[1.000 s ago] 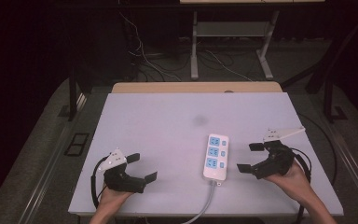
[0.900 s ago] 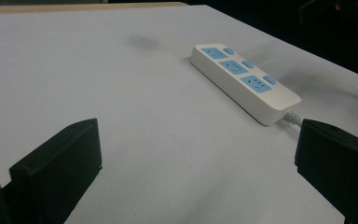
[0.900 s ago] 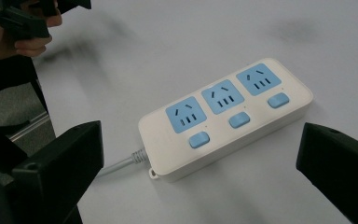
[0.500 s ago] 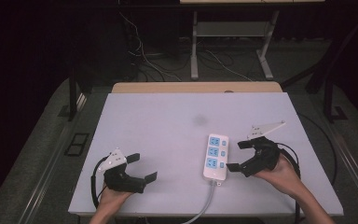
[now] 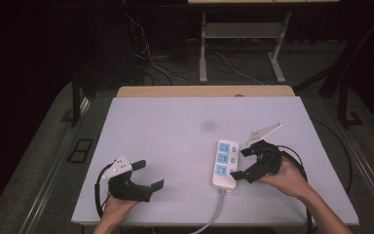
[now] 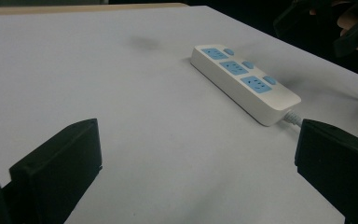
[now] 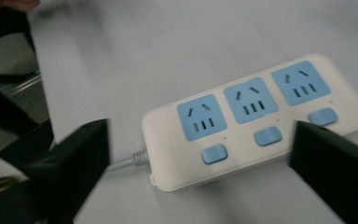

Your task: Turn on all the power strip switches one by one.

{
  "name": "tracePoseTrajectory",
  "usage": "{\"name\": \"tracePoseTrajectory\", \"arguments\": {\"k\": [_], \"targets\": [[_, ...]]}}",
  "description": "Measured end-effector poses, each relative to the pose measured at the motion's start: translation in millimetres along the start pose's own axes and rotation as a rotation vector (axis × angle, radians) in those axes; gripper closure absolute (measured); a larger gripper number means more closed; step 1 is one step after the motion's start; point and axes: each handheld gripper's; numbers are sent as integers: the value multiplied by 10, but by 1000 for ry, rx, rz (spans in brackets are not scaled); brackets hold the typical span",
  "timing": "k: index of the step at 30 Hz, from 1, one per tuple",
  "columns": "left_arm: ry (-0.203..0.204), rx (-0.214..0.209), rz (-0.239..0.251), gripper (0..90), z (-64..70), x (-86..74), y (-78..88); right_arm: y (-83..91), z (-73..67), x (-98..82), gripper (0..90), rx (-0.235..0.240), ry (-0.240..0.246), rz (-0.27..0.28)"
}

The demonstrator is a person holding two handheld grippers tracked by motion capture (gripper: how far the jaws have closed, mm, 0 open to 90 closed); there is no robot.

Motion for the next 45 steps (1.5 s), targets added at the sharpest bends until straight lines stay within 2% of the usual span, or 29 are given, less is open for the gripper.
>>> {"name": "tracePoseTrajectory", "arguments": {"k": [1, 3, 5, 7, 8, 11, 13, 14, 15, 17, 20, 24, 39, 45], "targets": [[0, 0, -1, 0, 0, 0, 0, -10, 4, 2, 185, 21, 1, -12], [-1, 0, 0, 0, -1, 0, 1, -46, 17, 14, 256, 22, 8, -48], [-1, 1, 0, 0, -2, -1, 1, -53, 22, 15, 273, 18, 11, -54], [-1, 3, -1, 0, -2, -1, 1, -72, 41, 20, 353, 14, 8, -56], [-1, 5, -1, 0, -2, -1, 0, -72, 41, 20, 353, 14, 8, -56], [-1, 4, 0, 0, -1, -1, 2, -90, 64, 24, 475, 10, 17, -65], [-2, 4, 0, 0, -1, -1, 2, -109, 84, 26, 601, 18, 16, -78], [-2, 4, -1, 0, -1, -2, 1, -109, 84, 26, 601, 18, 16, -78], [-1, 5, 0, 0, -2, -2, 0, -125, 102, 29, 671, 21, 29, -89], [2, 3, 1, 0, -4, -3, -3, -135, 108, 31, 697, 23, 37, -96], [3, 1, 0, 0, -7, -4, -12, -177, 126, 39, 815, 30, 58, -112], [1, 0, 0, 0, -1, -1, -8, -215, 137, 48, 880, 41, 68, -126], [6, 5, 6, 0, -13, -1, 14, -364, 188, 56, 896, 14, 76, -160], [4, 6, 5, 0, -17, -2, 18, -381, 197, 45, 896, 21, 65, -160]]}}
Point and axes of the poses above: each handheld gripper's, and its own axes: y roughly backward along the jaws, x roughly out of its top, z roughly to its right, and after that the axes turned 9 degrees about -y, right-handed
